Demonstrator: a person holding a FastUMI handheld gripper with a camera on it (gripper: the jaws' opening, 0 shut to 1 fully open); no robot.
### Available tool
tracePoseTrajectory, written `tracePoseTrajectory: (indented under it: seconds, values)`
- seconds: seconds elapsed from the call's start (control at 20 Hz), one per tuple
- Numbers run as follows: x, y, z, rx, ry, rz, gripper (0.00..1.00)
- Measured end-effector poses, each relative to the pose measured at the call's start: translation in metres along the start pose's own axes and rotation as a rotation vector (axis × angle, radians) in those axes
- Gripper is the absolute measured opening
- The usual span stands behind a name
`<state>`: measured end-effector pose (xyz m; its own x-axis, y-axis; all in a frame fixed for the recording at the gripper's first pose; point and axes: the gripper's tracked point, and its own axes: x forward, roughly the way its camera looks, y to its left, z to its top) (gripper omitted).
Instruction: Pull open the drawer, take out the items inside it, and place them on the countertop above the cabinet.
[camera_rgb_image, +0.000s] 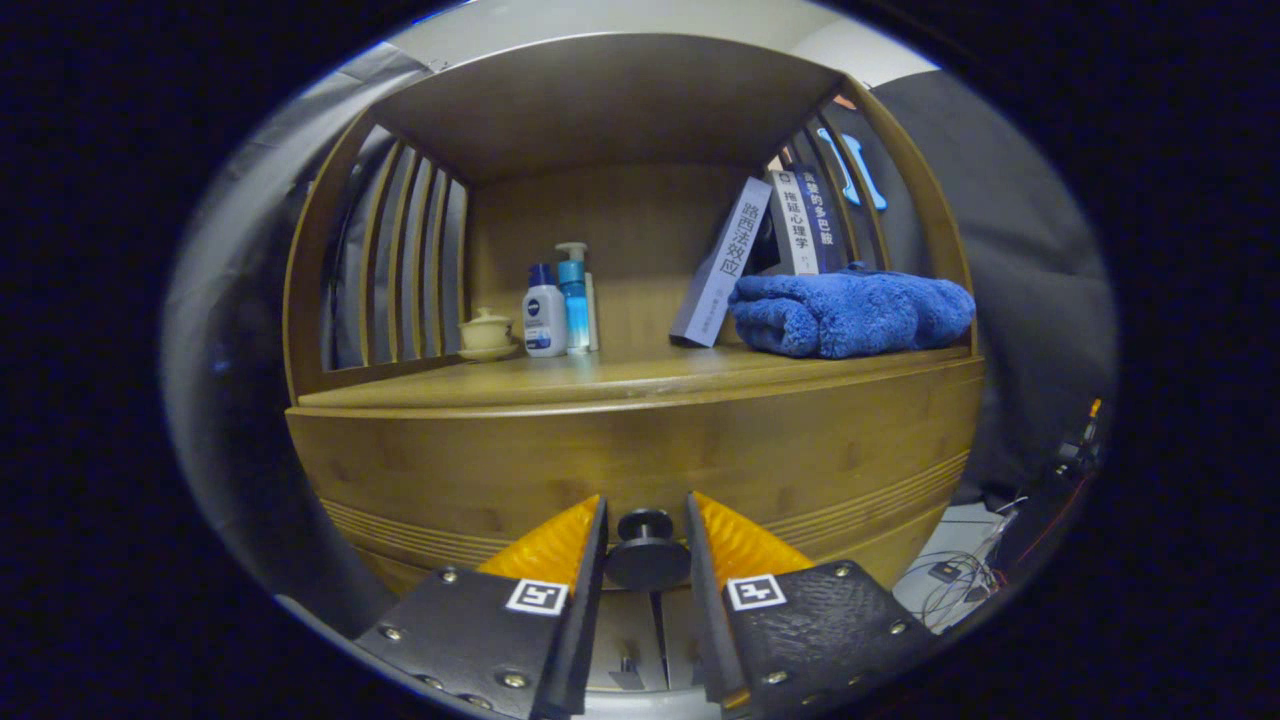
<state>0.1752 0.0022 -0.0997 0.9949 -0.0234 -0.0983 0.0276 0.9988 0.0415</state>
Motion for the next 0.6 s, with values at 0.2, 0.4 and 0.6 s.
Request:
tracePoseTrajectory:
  seconds: [0.2,0.4,0.6]
  values:
    - [0.001,-0.001,-0.001,-0.040,0.015,-0.017,0.44]
    - [0.004,-0.003,-0.012,-0.037,0.049,-0.020,0.47]
    - [0.007,-0.002,-0.011,0.019,0.032,0.008,0.47]
